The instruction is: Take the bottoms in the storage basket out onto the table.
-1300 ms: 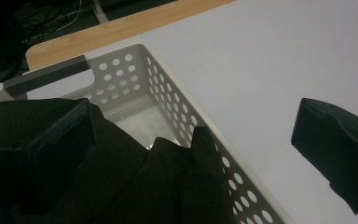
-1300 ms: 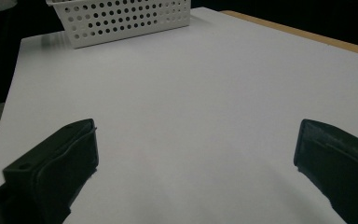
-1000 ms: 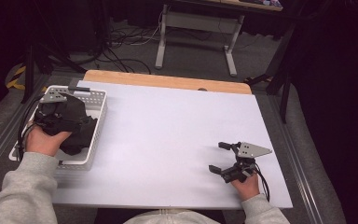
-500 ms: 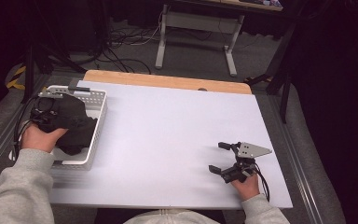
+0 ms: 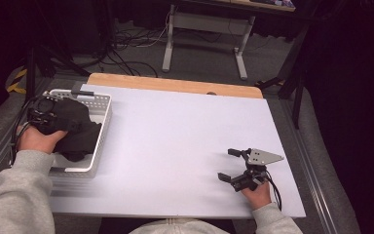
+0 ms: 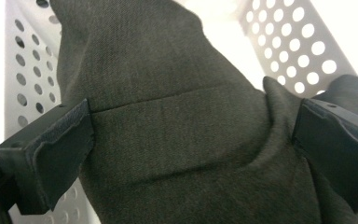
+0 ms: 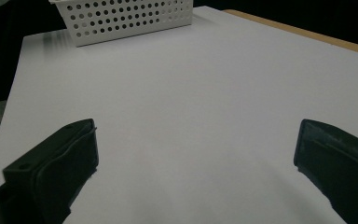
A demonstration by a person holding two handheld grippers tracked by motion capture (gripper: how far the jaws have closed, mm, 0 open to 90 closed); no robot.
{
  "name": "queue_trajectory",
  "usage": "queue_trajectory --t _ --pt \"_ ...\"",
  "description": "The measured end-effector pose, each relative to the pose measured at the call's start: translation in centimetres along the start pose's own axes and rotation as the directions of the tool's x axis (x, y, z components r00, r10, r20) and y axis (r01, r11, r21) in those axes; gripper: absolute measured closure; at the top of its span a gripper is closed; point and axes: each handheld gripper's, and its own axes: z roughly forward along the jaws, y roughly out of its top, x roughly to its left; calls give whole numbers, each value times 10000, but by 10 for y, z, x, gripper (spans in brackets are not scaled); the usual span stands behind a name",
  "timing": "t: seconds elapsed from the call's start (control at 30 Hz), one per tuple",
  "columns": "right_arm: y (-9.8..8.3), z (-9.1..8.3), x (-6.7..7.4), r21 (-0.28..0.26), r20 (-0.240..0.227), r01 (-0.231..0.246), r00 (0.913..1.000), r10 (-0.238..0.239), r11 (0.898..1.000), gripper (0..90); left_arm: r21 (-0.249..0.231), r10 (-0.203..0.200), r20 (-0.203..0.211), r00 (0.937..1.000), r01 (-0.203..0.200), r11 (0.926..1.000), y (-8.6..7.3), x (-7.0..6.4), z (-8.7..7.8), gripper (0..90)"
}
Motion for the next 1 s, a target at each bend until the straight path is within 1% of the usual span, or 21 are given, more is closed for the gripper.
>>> queue_trajectory --t 0.07,0.13,0.2,0.23,0.27,0.33,0.43,0.5,0.57,0.6,0.63,0.67,0.7,0.77,0.8,0.83,0.87,0.9,0.93,1.0 --pt "0 0 0 5 -7 2 10000 -2 10000 5 42 -53 -69 10000 53 10000 0 1 1 2" --pt "0 0 0 9 -13 7 10000 -7 10000 5 285 -138 -172 9998 142 9995 1 2 3 1" --pt "0 0 0 13 -24 14 10000 -14 10000 5 612 -128 -261 9996 144 9980 2 4 5 0" --pt "0 0 0 12 -49 6 10000 -6 10000 5 663 -213 -255 9994 229 9975 2 5 6 0" --pt "0 0 0 10 -61 17 10000 -17 10000 5 718 -289 -145 9995 299 9970 3 7 6 0" --pt "0 0 0 8 -70 13 10000 -13 10000 5 773 -301 -99 9995 308 9965 3 9 6 0" --pt "0 0 0 16 -71 13 10000 -13 10000 6 914 -453 -34 9990 454 9948 4 10 8 0" --pt "0 0 0 13 -90 17 10000 -17 10000 5 1186 -564 158 9983 541 9915 6 13 10 0" --pt "0 1 0 21 -99 12 10000 -12 10000 5 1262 -567 228 9981 533 9906 6 15 10 0" --pt "0 1 0 26 -118 7 9999 -7 10000 6 1453 -727 420 9965 659 9872 7 17 12 0" --pt "0 1 0 28 -127 7 9999 -6 10000 6 1631 -852 523 9950 756 9837 7 18 12 0" --pt "0 1 0 23 -134 2 9999 -2 10000 5 1631 -852 523 9950 756 9837 7 18 12 0" --pt "0 1 0 23 -134 2 9999 -2 10000 5 1793 -918 646 9937 789 9806 7 20 13 0" --pt "0 1 0 25 -149 7 9999 -7 10000 6 2020 -1218 970 9878 1002 9742 6 23 16 0" --pt "0 1 0 34 -154 5 9999 -5 10000 5 2156 -1315 1150 9846 1045 9709 6 23 18 0" --pt "0 1 0 51 -148 19 9999 -18 10000 6 2214 -1361 1303 9821 1049 9695 5 25 20 0" --pt "0 1 0 59 -153 24 9999 -23 10000 6 2213 -1346 1410 9808 1013 9699 5 25 21 0" --pt "0 1 0 61 -160 27 9999 -26 10000 6 2265 -1298 1468 9806 944 9694 5 26 22 0" --pt "0 1 0 65 -166 32 9999 -31 10000 6 2289 -1371 1504 9791 1004 9683 5 26 22 0" --pt "0 2 0 61 -193 24 9998 -23 10000 6 2307 -1359 1543 9786 981 9681 5 26 24 0"
